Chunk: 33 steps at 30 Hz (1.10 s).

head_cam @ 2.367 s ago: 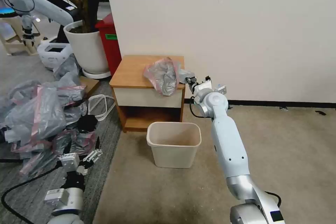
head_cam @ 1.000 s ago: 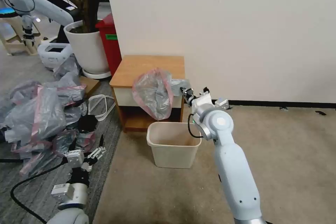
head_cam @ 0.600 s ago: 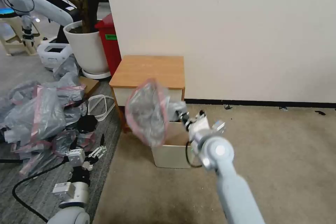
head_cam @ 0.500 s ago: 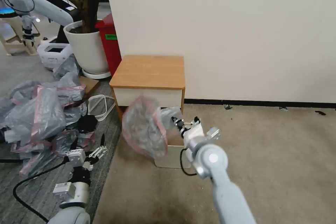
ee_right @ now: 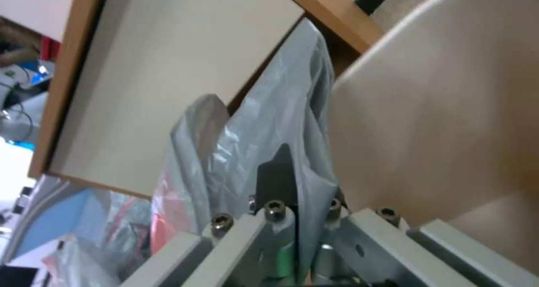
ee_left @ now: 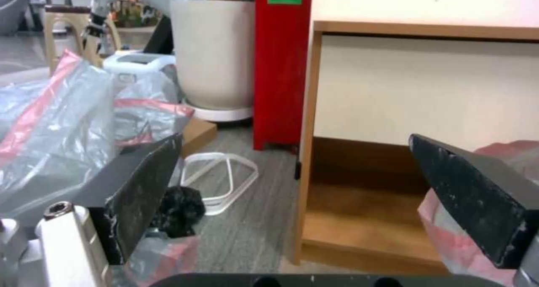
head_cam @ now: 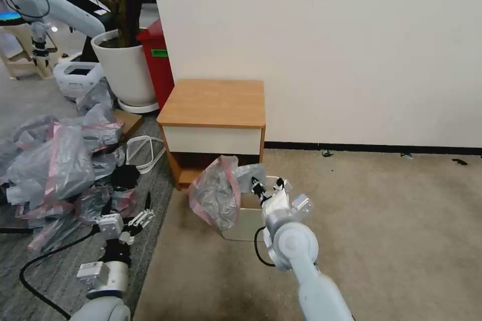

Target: Pick up the garbage bag from the table and place it over the trash can.

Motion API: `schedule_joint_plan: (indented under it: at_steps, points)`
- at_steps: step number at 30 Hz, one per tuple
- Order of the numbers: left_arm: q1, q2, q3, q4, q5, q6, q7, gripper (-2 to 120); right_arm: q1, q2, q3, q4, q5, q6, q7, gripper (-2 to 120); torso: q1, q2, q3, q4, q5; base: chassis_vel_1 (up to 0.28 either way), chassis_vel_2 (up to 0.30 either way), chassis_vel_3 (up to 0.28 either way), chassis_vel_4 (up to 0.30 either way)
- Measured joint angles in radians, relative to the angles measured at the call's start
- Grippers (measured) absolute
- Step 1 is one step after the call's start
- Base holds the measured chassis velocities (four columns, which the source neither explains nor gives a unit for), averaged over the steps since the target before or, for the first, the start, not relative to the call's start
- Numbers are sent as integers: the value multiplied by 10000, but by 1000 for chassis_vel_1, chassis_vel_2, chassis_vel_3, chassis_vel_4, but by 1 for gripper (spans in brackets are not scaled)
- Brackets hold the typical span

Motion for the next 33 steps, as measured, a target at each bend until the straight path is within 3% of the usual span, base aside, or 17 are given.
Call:
schedule_joint_plan:
  at_steps: [4,9,11,20,22,26,28,33]
  points:
    - [-23,-12,29,20,9,3,4,100,-92,0,-137,21,-314,5,-70,2,0,0,0,1,0,0,0,0,0]
    - [-1,-26,60,23,37,3,13,100,-119,-6,-343,21,-1030,6,-283,18,0,0,0,1,0,0,0,0,0]
    - [31,-27,77,15,52,-10,18,100,-98,-46,-413,-47,-1732,52,-446,30,1,1,0,1,0,0,0,0,0]
    - [71,54,46,-42,53,-42,25,100,109,-296,-426,-344,-2916,202,-706,59,1,0,0,1,0,0,0,0,0]
    - [134,180,-26,-151,21,-60,27,100,293,-604,-341,-523,-3469,295,-940,76,1,0,0,1,1,0,0,0,0]
    - [140,187,-32,-180,15,-61,31,100,356,-813,-308,-593,-3739,340,-1057,84,1,0,0,0,1,0,0,0,0]
    - [132,184,-13,-183,12,-61,33,100,482,-1057,-261,-761,-4107,460,-1177,98,1,0,0,1,1,0,0,0,0]
    - [93,215,-13,-168,2,-61,36,100,623,-1382,-131,-1102,-4725,870,-1550,109,1,0,0,1,1,0,0,0,0]
